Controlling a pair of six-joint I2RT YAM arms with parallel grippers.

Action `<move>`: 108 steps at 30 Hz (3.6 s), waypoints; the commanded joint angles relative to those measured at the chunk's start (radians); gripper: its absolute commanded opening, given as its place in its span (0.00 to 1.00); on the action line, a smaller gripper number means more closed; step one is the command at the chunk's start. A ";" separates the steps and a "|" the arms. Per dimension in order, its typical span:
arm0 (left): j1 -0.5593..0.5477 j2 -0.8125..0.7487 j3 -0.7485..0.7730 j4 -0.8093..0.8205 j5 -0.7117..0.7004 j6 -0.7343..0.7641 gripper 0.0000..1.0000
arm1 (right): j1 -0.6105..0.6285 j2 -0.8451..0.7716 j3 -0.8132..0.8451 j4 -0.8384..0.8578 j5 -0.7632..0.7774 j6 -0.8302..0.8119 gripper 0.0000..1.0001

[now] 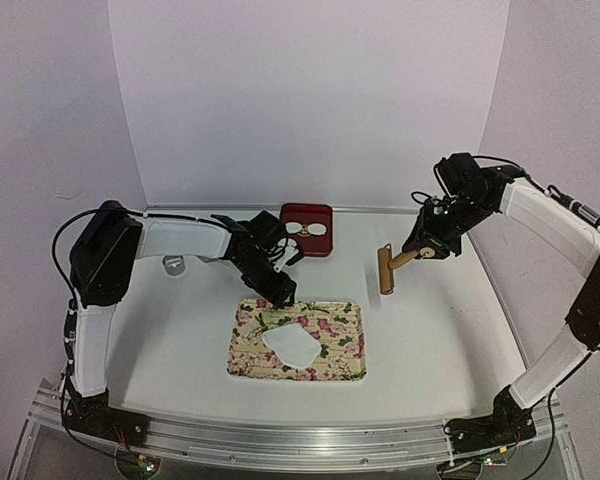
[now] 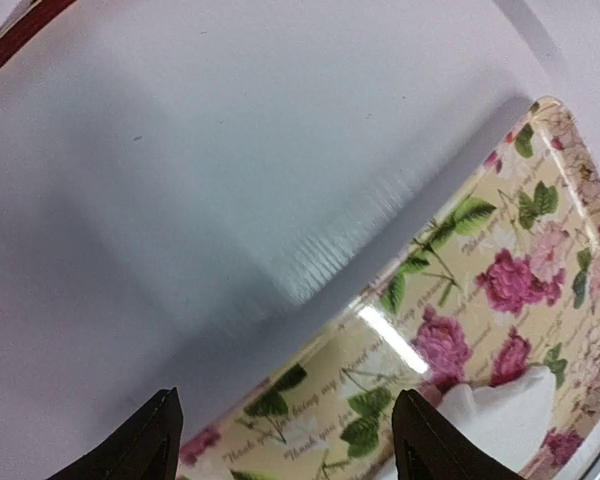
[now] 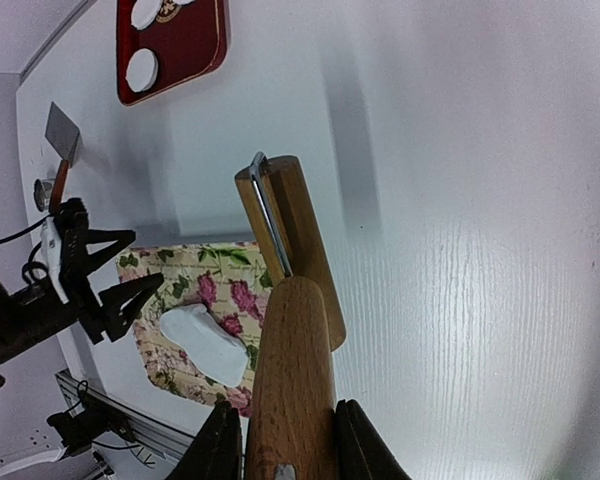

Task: Roll out the dumpling wrappers from the dough

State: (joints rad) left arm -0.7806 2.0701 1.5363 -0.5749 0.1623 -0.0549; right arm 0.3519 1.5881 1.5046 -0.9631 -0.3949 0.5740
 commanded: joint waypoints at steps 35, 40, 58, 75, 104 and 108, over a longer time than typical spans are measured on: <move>-0.040 -0.119 -0.337 0.067 -0.021 -0.512 0.00 | 0.092 0.128 -0.195 0.330 -0.407 0.130 0.00; -0.046 -0.128 -0.353 0.075 -0.017 -0.532 0.00 | 0.101 0.180 -0.229 0.350 -0.414 0.141 0.00; -0.066 -0.119 -0.353 0.061 -0.018 -0.533 0.00 | 0.100 0.297 -0.398 0.251 -0.184 0.054 0.00; -0.066 -0.117 -0.359 0.083 -0.023 -0.538 0.00 | 0.084 0.367 -0.452 0.239 -0.144 0.024 0.00; -0.066 -0.100 -0.336 0.101 -0.030 -0.564 0.00 | 0.033 0.456 -0.401 0.137 0.013 -0.003 0.00; -0.066 -0.103 -0.337 0.090 -0.028 -0.559 0.00 | 0.172 0.592 -0.320 0.169 -0.044 0.047 0.00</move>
State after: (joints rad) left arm -0.8417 1.9442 1.2148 -0.4599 0.1631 -0.5959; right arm 0.3988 1.9630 1.2132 -0.5882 -0.9776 0.5553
